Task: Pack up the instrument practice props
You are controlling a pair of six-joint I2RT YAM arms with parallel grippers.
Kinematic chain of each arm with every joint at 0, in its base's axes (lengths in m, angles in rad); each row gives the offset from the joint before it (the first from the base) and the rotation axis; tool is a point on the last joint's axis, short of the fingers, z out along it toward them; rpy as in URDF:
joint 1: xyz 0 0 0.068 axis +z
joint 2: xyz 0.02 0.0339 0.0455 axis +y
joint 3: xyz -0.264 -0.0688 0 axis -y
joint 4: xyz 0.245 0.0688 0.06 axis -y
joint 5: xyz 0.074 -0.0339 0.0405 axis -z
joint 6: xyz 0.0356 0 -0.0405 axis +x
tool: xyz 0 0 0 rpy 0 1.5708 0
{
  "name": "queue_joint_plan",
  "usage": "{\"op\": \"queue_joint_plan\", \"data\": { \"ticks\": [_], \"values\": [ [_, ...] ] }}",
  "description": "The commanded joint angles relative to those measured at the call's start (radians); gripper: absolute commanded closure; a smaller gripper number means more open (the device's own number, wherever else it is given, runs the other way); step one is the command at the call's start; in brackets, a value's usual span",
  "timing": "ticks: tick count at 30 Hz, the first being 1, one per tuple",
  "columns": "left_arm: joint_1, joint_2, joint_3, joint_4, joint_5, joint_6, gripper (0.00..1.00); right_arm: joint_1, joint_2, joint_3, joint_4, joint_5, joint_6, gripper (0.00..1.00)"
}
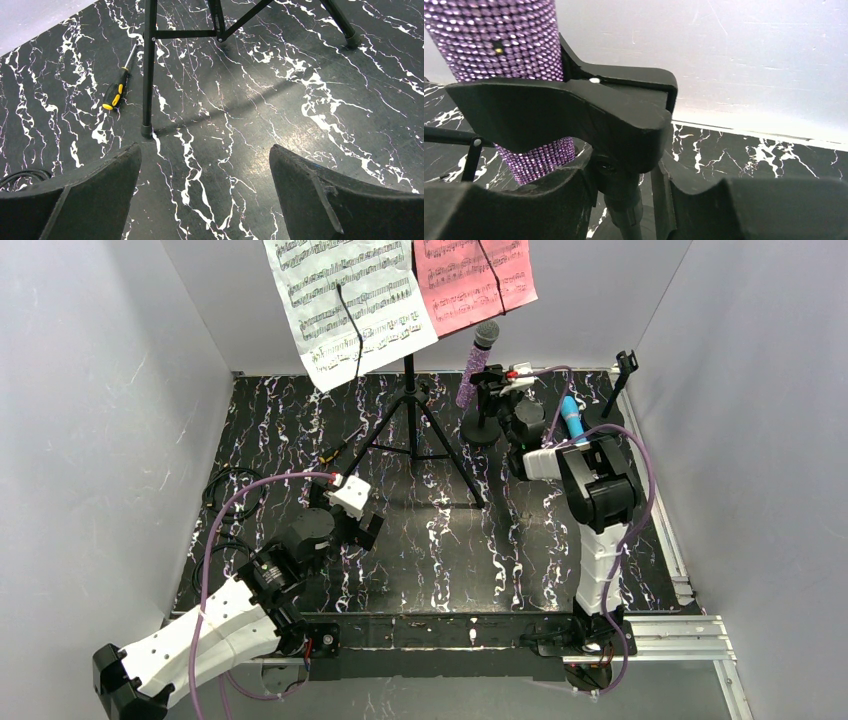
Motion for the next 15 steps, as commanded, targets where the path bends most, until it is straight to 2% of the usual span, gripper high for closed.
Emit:
{"op": "queue_joint_plan", "data": {
  "ticks": [1,8,15],
  "values": [
    [0.005,-0.016,0.024,0.014,-0.005,0.005,0.02,0.004,0.0,0.031,0.088,0.061,-0.033,0.56],
    [0.005,-0.021,0.023,0.015,-0.001,0.006,0.02,0.001,-0.097,-0.057,0.081,0.079,-0.079,0.83],
    [0.004,-0.037,0.014,0.022,0.019,-0.004,0.02,-0.014,-0.259,-0.211,0.071,0.102,-0.096,0.92]
  ]
}}
